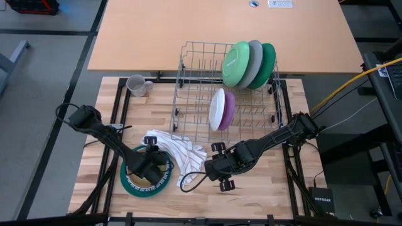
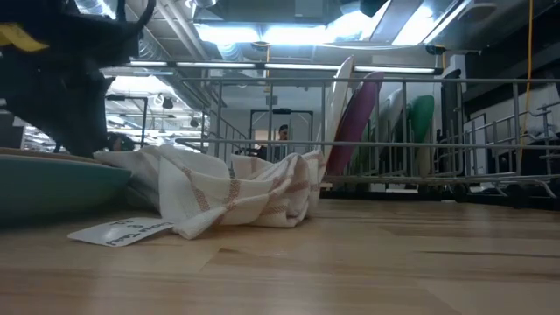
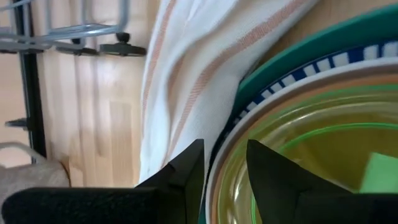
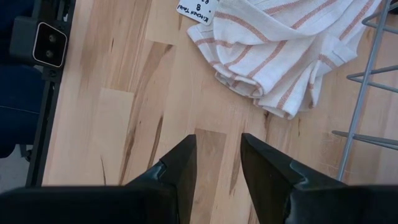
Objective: Sort dishes
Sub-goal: Put the transparent green plate into the dish rack
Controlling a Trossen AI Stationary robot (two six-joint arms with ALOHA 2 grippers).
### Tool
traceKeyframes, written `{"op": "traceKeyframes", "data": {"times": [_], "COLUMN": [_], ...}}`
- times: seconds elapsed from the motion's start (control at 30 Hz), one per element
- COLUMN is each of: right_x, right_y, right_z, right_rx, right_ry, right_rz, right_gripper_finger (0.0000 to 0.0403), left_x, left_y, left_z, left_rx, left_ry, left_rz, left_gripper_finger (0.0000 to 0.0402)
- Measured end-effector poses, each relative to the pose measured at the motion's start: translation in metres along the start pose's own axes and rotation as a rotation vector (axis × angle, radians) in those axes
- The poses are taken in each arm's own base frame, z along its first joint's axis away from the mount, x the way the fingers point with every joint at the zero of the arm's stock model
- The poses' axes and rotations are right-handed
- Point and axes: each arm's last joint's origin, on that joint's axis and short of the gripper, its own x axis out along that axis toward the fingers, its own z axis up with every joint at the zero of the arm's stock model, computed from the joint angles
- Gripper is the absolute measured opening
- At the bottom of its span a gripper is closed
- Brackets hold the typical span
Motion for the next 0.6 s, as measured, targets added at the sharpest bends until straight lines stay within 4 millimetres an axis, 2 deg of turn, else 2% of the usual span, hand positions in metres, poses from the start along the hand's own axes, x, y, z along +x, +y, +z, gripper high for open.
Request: {"op": "traceKeyframes", "data": {"times": [0.13,0.23,0.43,0.6], "right_x": [0.0,0.0,0.0,0.0], "right_y": [0.0,0.0,0.0,0.0], "right_z": [0.0,0.0,0.0,0.0], "right_rx": [0.0,0.014,0.024,0.025], "right_ry": [0.0,0.0,0.0,0.001], "right_rz": [0.0,0.0,0.0,0.002], "right_gripper_finger": [0.0129,0.0129,0.0129,0.0129], "left_x": [-0.019,-0.034,-0.057,-0.072], "left_y": [0.007,0.005,-0.021,-0.039], "left_z": [0.001,-0.002,-0.017,-0.035], "left_rx": [-0.057,-0.071,-0.003,0.044], "left_ry": [0.012,0.055,0.125,0.099], "left_rz": [-0.019,-0.104,-0.359,-0.418], "left_gripper_finger": [0.0111,0.0111,0.0111,0.0111]}}
